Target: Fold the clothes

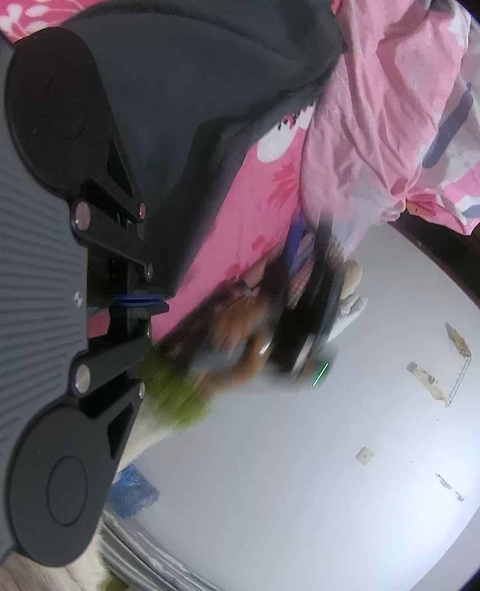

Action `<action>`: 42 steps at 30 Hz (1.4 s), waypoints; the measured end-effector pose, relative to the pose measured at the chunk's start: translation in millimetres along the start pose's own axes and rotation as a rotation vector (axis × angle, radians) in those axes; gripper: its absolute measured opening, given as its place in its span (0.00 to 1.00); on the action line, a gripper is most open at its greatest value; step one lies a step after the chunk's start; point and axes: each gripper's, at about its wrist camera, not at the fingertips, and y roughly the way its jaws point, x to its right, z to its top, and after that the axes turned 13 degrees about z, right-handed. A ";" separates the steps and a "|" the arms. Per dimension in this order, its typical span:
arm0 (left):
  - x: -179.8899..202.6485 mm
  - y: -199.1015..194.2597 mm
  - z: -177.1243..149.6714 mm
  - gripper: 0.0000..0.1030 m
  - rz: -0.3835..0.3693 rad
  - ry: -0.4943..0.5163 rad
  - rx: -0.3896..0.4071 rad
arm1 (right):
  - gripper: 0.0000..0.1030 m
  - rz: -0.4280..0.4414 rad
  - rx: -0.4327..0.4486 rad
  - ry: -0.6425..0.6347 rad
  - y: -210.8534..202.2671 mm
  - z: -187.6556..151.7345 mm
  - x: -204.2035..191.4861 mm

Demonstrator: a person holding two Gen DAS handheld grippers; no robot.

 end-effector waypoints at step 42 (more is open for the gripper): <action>-25.2 12.4 11.8 0.57 0.068 -0.170 -0.103 | 0.38 -0.361 0.117 -0.292 -157.8 -190.6 -5.6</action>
